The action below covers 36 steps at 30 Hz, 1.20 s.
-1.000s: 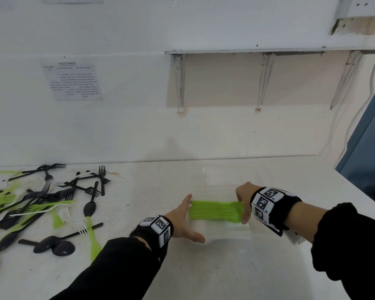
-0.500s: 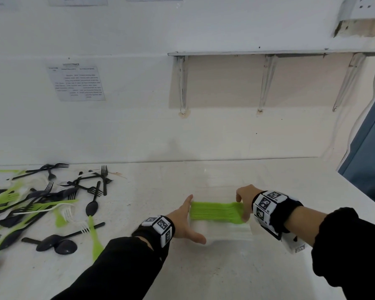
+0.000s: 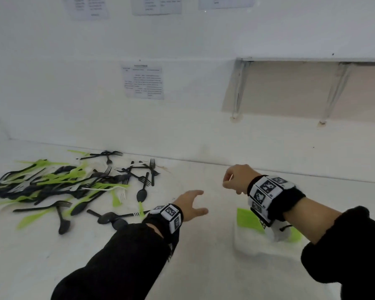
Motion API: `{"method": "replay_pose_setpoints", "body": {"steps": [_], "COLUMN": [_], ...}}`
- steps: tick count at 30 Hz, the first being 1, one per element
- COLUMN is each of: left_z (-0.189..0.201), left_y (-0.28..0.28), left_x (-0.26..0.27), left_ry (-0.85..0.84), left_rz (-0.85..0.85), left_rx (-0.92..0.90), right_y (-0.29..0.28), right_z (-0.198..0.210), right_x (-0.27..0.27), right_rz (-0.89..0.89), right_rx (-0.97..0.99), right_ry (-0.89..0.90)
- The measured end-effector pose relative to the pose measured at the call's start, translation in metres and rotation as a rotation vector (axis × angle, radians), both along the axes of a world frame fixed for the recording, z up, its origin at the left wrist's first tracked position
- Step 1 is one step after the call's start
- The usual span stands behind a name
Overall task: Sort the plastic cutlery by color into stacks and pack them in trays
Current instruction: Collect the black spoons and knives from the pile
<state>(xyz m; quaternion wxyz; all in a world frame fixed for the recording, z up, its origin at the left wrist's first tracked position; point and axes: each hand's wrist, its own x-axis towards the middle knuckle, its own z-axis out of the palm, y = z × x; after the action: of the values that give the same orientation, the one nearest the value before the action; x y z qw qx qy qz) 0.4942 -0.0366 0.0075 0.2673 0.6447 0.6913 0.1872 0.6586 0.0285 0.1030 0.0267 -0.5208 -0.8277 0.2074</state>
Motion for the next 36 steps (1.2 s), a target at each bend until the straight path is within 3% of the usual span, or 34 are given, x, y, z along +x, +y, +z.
{"method": "replay_pose_setpoints", "body": {"steps": [6, 13, 18, 23, 27, 30, 32, 36], "left_z": [0.004, -0.011, -0.026, -0.024, -0.018, -0.012, -0.007, 0.003], "left_y": [-0.021, -0.046, -0.05, -0.043, -0.03, -0.02, -0.017, -0.015], "left_x": [-0.135, -0.267, -0.311, -0.329, -0.337, -0.342, -0.344, -0.349], "left_ry": [0.205, 0.394, 0.534, 0.528, 0.45, 0.408, 0.394, 0.307], "left_rz": [0.242, 0.368, 0.306, 0.213, 0.191, 0.159, 0.14, 0.075], "left_rx": [0.052, -0.152, -0.31, -0.321, -0.292, -0.221, -0.168, -0.073], "right_y": [-0.006, 0.007, 0.019, 0.021, 0.032, 0.047, 0.052, 0.042], "right_z": [-0.027, -0.083, -0.101, -0.11, -0.1, -0.095, -0.093, -0.088], "right_x": [-0.133, -0.249, -0.286, -0.304, -0.302, -0.297, -0.297, -0.322], "right_rz": [0.236, 0.41, 0.443, 0.361, 0.24, 0.106, 0.07, 0.104], "right_rx": [-0.026, 0.037, 0.005, 0.129, 0.132, 0.046, 0.022, 0.018], "right_ry": [-0.019, -0.247, -0.363, -0.519, -0.384, -0.075, 0.069, 0.162]}}
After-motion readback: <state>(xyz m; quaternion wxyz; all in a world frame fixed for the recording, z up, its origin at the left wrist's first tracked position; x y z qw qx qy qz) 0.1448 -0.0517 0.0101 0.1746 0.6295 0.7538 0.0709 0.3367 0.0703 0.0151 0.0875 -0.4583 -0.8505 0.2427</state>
